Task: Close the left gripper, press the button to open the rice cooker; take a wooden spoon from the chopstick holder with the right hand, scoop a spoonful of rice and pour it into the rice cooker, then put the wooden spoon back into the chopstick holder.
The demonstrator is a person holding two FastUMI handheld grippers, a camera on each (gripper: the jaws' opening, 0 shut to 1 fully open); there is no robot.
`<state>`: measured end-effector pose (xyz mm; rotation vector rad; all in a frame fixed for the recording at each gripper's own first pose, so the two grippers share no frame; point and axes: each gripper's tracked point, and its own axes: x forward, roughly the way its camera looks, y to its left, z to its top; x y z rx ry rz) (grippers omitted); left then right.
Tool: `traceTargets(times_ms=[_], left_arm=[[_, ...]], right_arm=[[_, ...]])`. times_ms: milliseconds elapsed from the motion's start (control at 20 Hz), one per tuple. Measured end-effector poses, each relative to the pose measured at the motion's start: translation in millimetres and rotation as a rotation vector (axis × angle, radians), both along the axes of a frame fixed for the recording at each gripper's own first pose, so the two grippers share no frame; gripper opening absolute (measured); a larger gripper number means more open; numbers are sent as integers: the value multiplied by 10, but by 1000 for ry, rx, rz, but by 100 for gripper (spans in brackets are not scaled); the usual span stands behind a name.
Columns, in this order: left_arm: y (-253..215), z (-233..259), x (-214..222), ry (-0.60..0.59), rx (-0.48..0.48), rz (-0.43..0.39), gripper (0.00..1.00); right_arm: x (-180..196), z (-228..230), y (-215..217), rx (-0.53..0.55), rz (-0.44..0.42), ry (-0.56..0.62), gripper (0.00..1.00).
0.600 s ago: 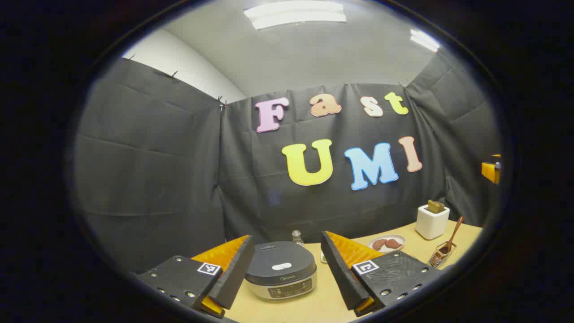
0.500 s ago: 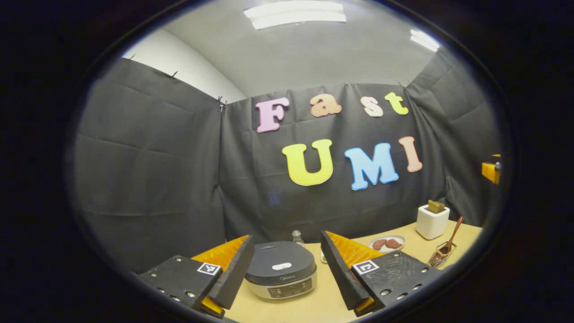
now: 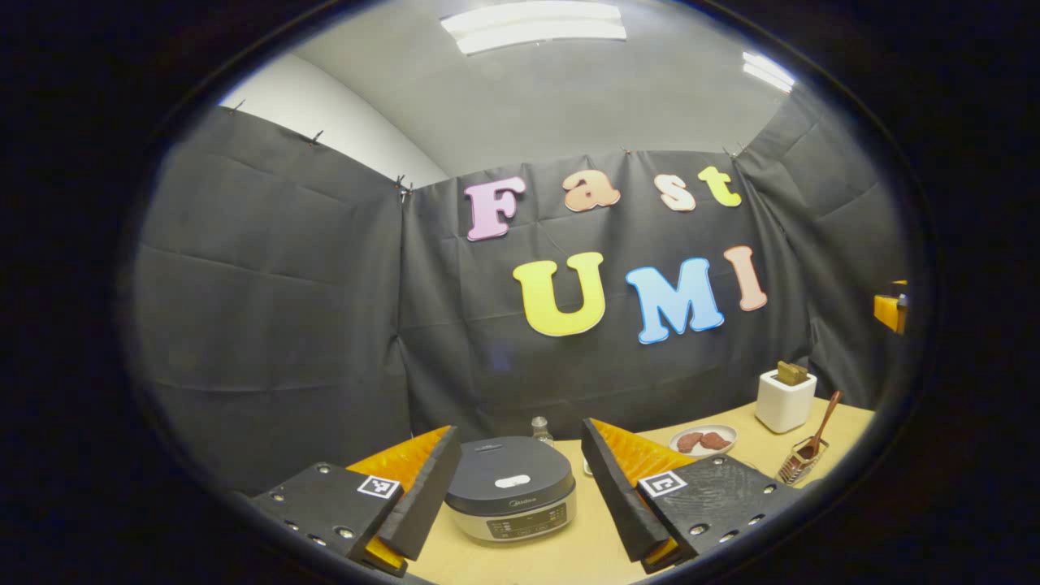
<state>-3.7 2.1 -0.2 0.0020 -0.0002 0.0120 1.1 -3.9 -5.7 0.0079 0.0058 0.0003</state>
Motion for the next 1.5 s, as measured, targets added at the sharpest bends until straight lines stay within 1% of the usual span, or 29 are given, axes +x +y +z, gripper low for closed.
traceTargets(times_ms=[1300,1400,1500], left_arm=[[74,26,-55,9,-2,11,90],[64,34,-64,12,-9,9,68],[44,15,-66,18,-17,-3,66]], right_arm=[[-32,-15,-23,10,12,-6,98],[-27,-17,-24,10,13,-8,98],[-31,-17,-11,11,15,-7,98]])
